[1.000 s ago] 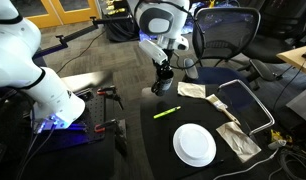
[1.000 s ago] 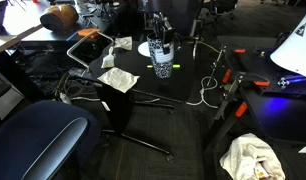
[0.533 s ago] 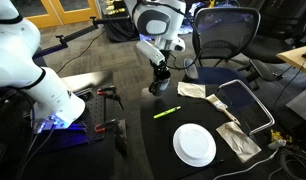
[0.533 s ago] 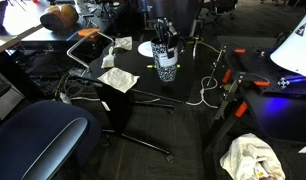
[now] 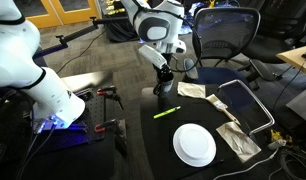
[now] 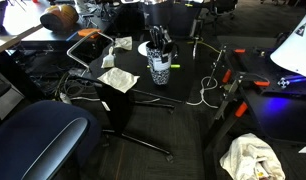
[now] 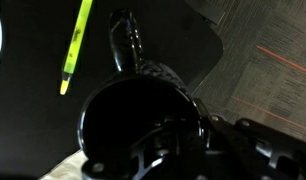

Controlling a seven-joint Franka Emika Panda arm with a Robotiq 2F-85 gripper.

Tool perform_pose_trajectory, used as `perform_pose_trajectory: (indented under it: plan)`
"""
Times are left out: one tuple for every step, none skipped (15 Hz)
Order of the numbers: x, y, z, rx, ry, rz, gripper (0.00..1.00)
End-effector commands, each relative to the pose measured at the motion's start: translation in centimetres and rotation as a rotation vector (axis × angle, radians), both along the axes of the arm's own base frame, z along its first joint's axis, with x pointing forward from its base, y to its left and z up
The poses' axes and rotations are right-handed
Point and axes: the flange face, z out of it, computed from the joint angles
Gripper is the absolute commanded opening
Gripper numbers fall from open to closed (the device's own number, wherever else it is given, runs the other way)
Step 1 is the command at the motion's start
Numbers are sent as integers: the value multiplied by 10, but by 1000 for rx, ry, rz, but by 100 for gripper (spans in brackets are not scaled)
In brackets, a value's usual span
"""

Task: Pick the mug and move it to the bottom left of the table

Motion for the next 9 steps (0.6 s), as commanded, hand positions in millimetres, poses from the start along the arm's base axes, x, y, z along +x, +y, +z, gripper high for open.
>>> perform_pose_trajectory:
  plan:
    - [9,-1,2,-32,-43,-8,3]
    - [9,-1,0,-42,-50,-12,3]
    - [10,-2,-1,-48,-54,-11,3]
    - [10,-2,-2,-53,-60,-11,3]
    - [11,-2,-2,-59,-62,-10,3]
    - [11,-2,-3,-61,-68,-11,3]
    - [11,-2,-3,-65,-70,-6,3]
    - [11,-1,-4,-66,-71,-4,3]
    - [11,-1,-4,-67,-72,-6,3]
